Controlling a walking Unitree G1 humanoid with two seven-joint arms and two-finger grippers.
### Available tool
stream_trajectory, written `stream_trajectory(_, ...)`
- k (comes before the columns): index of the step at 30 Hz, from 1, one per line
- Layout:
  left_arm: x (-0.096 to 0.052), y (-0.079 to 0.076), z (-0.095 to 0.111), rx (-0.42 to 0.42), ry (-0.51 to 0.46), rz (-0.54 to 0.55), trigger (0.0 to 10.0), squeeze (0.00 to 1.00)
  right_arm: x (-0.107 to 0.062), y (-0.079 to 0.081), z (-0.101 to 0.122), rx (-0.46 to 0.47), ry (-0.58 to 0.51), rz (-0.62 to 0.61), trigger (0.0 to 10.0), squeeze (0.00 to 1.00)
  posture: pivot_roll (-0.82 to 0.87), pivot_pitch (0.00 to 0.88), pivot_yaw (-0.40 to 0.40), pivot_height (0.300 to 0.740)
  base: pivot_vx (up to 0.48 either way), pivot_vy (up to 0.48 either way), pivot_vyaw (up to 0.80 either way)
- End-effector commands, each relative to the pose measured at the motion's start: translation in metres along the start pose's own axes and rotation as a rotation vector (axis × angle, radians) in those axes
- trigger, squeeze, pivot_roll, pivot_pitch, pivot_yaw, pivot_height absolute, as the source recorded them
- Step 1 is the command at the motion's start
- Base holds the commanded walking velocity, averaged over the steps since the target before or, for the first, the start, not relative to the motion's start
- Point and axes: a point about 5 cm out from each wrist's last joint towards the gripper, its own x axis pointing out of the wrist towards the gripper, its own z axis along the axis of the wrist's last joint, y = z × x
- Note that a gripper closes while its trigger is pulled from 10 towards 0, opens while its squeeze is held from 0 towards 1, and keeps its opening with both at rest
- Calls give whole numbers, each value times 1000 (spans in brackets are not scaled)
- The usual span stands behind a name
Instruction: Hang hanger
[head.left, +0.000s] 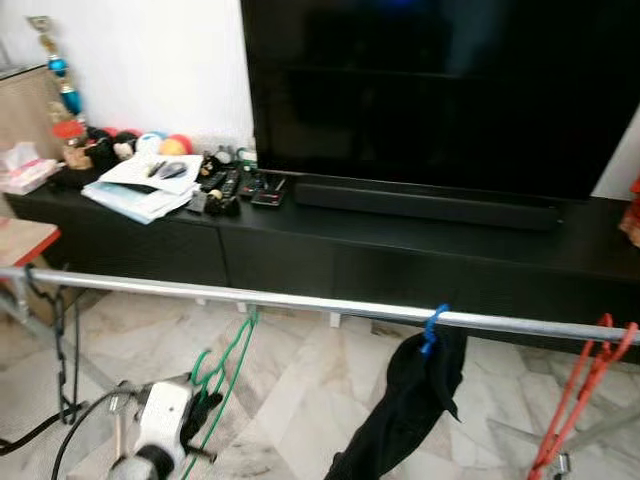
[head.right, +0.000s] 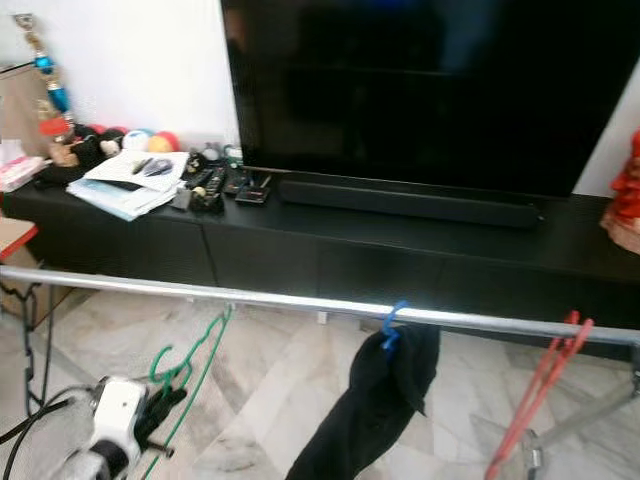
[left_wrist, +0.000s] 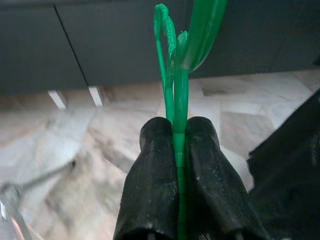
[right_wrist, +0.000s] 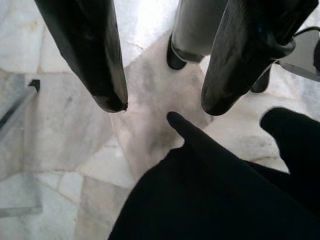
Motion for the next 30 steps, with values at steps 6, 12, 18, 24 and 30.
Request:
stream_trajectory(6, 25, 9, 14, 87, 26, 14, 10000, 0, 0, 1, 0, 7, -2, -3, 10000, 0, 79, 0, -2, 740, 0, 0, 0)
stream_trajectory(12, 52, 9, 41, 87, -24, 23, 10000, 0, 0, -1, 1, 6, -9, -5, 10000, 0, 66, 0, -14, 740, 0, 0, 0)
stream_trajectory(18, 66, 13, 55, 76, -33, 75, 10000, 0, 0, -2, 2, 3, -12, -6, 10000, 0, 60, 0, -18, 740, 0, 0, 0)
stream_trajectory(24, 72, 15, 62, 78, -42, 64, 10000, 0, 0, -3, 2, 3, -17, -7, 10000, 0, 57, 0, -21, 740, 0, 0, 0)
stream_trajectory(30, 58, 14, 45, 137, 5, -58, 10000, 0, 0, -3, 3, -2, -17, -3, 10000, 0, 65, 0, -26, 740, 0, 0, 0)
